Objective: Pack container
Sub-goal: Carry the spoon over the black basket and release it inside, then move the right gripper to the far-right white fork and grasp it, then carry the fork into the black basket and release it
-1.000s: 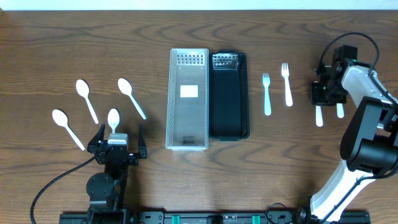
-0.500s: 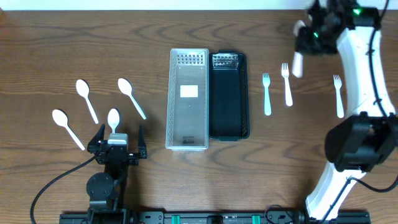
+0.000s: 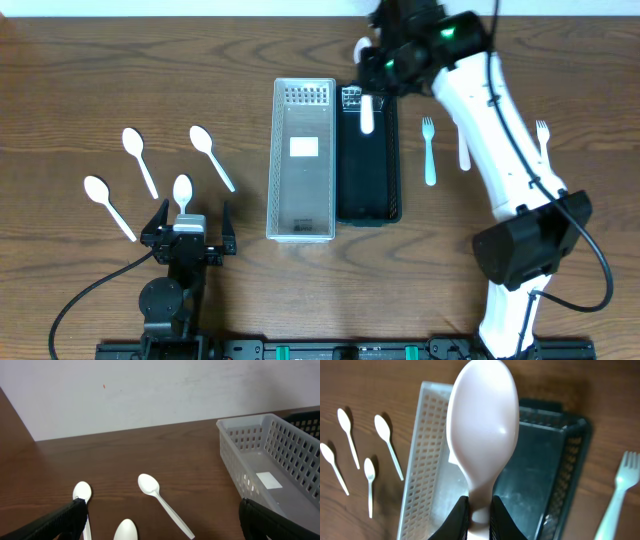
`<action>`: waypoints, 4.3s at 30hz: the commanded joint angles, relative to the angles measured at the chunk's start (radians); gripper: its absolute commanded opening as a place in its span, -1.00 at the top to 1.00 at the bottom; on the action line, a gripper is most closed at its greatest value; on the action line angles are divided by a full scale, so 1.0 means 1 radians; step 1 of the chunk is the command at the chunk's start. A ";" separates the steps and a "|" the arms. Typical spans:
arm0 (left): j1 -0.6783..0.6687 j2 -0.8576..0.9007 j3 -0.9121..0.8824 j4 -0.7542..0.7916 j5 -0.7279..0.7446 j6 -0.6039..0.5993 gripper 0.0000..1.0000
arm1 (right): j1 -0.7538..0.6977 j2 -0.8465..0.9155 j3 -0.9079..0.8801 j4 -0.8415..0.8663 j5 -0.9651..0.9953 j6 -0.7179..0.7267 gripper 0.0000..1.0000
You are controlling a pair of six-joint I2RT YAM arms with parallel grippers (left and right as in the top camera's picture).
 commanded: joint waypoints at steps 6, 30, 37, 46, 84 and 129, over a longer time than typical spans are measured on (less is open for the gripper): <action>-0.003 0.000 -0.013 -0.038 0.021 0.013 -0.96 | 0.071 0.027 -0.008 -0.078 0.297 0.186 0.97; -0.003 0.000 -0.013 -0.038 0.021 0.013 -0.96 | 0.065 0.217 -0.007 -0.111 0.281 0.204 0.30; -0.003 0.000 -0.013 -0.038 0.021 0.013 -0.96 | 0.046 0.159 0.022 -0.114 0.289 0.117 -0.40; -0.003 0.000 -0.013 -0.038 0.021 0.013 -0.96 | -0.206 -0.066 0.216 -0.155 0.322 -0.272 -0.98; -0.003 0.000 -0.013 -0.038 0.021 0.013 -0.96 | -0.781 0.401 0.137 -0.326 0.210 -0.730 -0.98; -0.003 0.000 -0.013 -0.038 0.021 0.013 -0.96 | -0.787 0.419 -0.159 -0.059 0.292 -0.616 -0.98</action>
